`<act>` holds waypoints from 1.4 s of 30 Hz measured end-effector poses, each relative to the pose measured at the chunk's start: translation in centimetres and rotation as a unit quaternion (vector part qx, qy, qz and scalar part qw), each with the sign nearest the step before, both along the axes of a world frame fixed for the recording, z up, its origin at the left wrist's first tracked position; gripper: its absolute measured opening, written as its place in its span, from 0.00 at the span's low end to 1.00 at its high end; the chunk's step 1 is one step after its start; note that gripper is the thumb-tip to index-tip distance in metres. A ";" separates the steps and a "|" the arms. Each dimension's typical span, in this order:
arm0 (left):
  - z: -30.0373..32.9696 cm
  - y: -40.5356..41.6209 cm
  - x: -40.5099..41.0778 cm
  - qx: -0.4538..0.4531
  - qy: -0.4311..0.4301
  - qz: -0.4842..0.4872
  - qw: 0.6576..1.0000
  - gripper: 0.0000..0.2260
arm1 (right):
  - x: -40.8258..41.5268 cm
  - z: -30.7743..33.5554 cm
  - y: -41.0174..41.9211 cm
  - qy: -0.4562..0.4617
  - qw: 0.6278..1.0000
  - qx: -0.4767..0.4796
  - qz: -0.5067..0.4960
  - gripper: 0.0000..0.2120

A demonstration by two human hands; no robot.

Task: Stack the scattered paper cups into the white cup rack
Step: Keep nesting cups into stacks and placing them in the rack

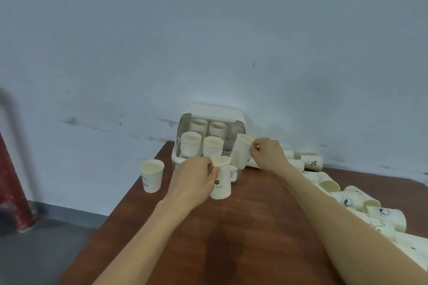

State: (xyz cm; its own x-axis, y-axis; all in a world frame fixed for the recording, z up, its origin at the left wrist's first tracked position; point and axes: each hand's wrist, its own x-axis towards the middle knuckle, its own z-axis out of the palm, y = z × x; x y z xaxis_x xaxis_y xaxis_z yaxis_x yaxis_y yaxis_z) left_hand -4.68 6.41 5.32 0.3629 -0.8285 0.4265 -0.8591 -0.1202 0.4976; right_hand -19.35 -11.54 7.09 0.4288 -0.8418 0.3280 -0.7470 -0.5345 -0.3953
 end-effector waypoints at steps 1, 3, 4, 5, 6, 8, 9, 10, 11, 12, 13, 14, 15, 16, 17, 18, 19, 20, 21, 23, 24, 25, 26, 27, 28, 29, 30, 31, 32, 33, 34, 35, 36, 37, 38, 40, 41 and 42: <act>0.0 0.0 0.4 0.001 -0.001 0.002 1.000 0.10 | 0.4 0.1 0.0 0.006 1.000 -0.003 0.002 0.11; 0.0 -0.1 1.3 0.001 0.001 0.007 1.000 0.10 | 1.3 0.2 -0.4 0.018 1.000 -0.009 0.006 0.11; 0.0 -0.2 1.7 -0.001 0.000 0.010 1.000 0.10 | 1.8 0.2 -0.5 0.023 1.000 -0.012 0.007 0.11; 0.0 -0.2 2.1 -0.002 -0.002 0.014 1.000 0.10 | 2.2 0.3 -0.7 0.028 0.999 -0.013 0.006 0.11; 0.0 -0.3 2.4 -0.004 -0.005 0.018 1.000 0.10 | 2.7 0.4 -1.0 0.033 0.999 -0.015 0.007 0.11; 0.1 -0.2 3.0 -0.008 -0.007 0.024 1.000 0.11 | 3.7 0.7 -1.5 0.041 0.999 -0.019 0.011 0.12; 0.1 -0.2 3.3 -0.010 -0.005 0.024 1.000 0.11 | 4.3 0.9 -1.8 0.039 0.999 -0.021 0.012 0.12; 0.1 -0.1 3.6 -0.012 -0.003 0.023 1.000 0.11 | 5.0 1.0 -2.0 0.030 0.999 -0.024 0.013 0.12; 0.0 -0.1 3.8 -0.013 -0.001 0.022 1.000 0.11 | 5.7 1.2 -2.3 0.018 0.999 -0.030 0.012 0.12; -0.1 0.0 4.1 -0.014 -0.002 0.023 1.000 0.11 | 6.4 1.3 -2.5 0.006 0.999 -0.041 0.011 0.13; -0.1 0.0 4.4 -0.015 -0.005 0.024 1.000 0.10 | 7.1 1.3 -2.8 -0.004 0.999 -0.052 0.011 0.12; -0.3 0.0 4.6 -0.018 -0.008 0.026 0.999 0.10 | 7.8 1.3 -3.0 -0.009 0.998 -0.063 0.011 0.12; -0.4 0.0 4.9 -0.022 -0.008 0.027 0.999 0.10 | 8.4 1.2 -3.2 -0.013 0.997 -0.070 0.009 0.12; -0.5 0.0 5.1 -0.025 -0.007 0.028 0.999 0.10 | 9.0 1.1 -3.3 -0.016 0.997 -0.077 0.009 0.11; -0.6 0.0 5.4 -0.026 -0.006 0.029 0.999 0.10 | 9.6 0.9 -3.4 -0.017 0.996 -0.085 0.010 0.11; -0.7 0.0 5.6 -0.026 -0.006 0.031 0.999 0.10 | 10.1 0.7 -3.5 -0.014 0.995 -0.096 0.013 0.11; -0.8 -0.1 5.9 -0.025 -0.006 0.033 0.999 0.10 | 10.6 0.3 -3.6 -0.004 0.994 -0.107 0.017 0.11; -0.9 -0.1 6.1 -0.023 -0.005 0.034 0.999 0.09 | 11.1 0.0 -3.6 0.007 0.993 -0.114 0.017 0.11; -1.0 -0.2 6.4 -0.020 -0.003 0.035 0.999 0.09 | 11.5 -0.4 -3.7 0.020 0.993 -0.115 0.014 0.10; -1.2 -0.4 7.0 -0.015 0.001 0.036 0.999 0.09 | 12.2 -1.3 -4.1 0.052 0.993 -0.103 0.007 0.09; -1.3 -0.5 7.3 -0.013 0.002 0.036 0.999 0.09 | 12.5 -1.8 -4.2 0.073 0.993 -0.094 0.004 0.09; -1.4 -0.6 7.6 -0.012 0.001 0.038 0.999 0.09 | 12.7 -2.3 -4.4 0.093 0.992 -0.088 0.003 0.08; -1.5 -0.8 7.8 -0.010 -0.001 0.040 0.999 0.09 | 12.9 -2.7 -4.5 0.113 0.990 -0.088 0.002 0.08; -1.6 -0.9 8.1 -0.007 -0.005 0.044 0.999 0.09 | 13.1 -3.1 -4.6 0.134 0.987 -0.089 0.002 0.09; -1.7 -1.1 8.2 -0.005 -0.007 0.047 0.999 0.09 | 13.1 -3.4 -4.6 0.152 0.985 -0.087 0.002 0.10; -1.8 -1.3 8.4 -0.004 -0.007 0.049 0.999 0.10 | 13.2 -3.7 -4.7 0.168 0.982 -0.083 0.002 0.11; -1.9 -1.5 8.5 -0.004 -0.007 0.050 0.999 0.10 | 13.3 -3.9 -4.7 0.183 0.980 -0.077 0.001 0.12; -1.9 -1.8 8.6 -0.004 -0.006 0.050 0.999 0.10 | 13.4 -4.1 -4.8 0.197 0.978 -0.070 0.001 0.12; -1.9 -2.1 8.7 -0.005 -0.005 0.050 0.999 0.10 | 13.5 -4.3 -4.8 0.210 0.976 -0.064 0.003 0.13; -1.9 -2.4 8.8 -0.005 -0.005 0.049 0.999 0.10 | 13.6 -4.5 -4.9 0.220 0.974 -0.058 0.006 0.13; -1.9 -2.7 8.8 -0.007 -0.005 0.048 0.999 0.10 | 13.6 -4.8 -5.0 0.222 0.974 -0.051 0.010 0.13; -1.8 -3.0 8.9 -0.008 -0.006 0.047 0.999 0.10 | 13.7 -5.1 -4.9 0.220 0.974 -0.044 0.014 0.13; -1.6 -3.3 9.1 -0.006 -0.010 0.048 0.999 0.10 | 13.7 -5.3 -4.8 0.219 0.975 -0.040 0.017 0.13; -1.3 -3.6 9.2 -0.003 -0.014 0.050 0.999 0.10 | 13.8 -5.5 -4.8 0.219 0.975 -0.038 0.021 0.13; -1.0 -3.9 9.5 -0.002 -0.017 0.054 0.998 0.11 | 13.8 -5.7 -4.7 0.218 0.975 -0.036 0.024 0.13; -0.2 -4.6 10.3 -0.006 -0.022 0.067 0.997 0.11 | 13.7 -6.1 -4.7 0.217 0.975 -0.037 0.028 0.12; 0.4 -5.1 10.8 -0.011 -0.027 0.073 0.997 0.12 | 13.7 -6.3 -4.7 0.213 0.976 -0.039 0.029 0.12; 0.9 -5.8 11.2 -0.020 -0.032 0.078 0.996 0.11 | 13.7 -6.5 -4.8 0.211 0.976 -0.044 0.029 0.12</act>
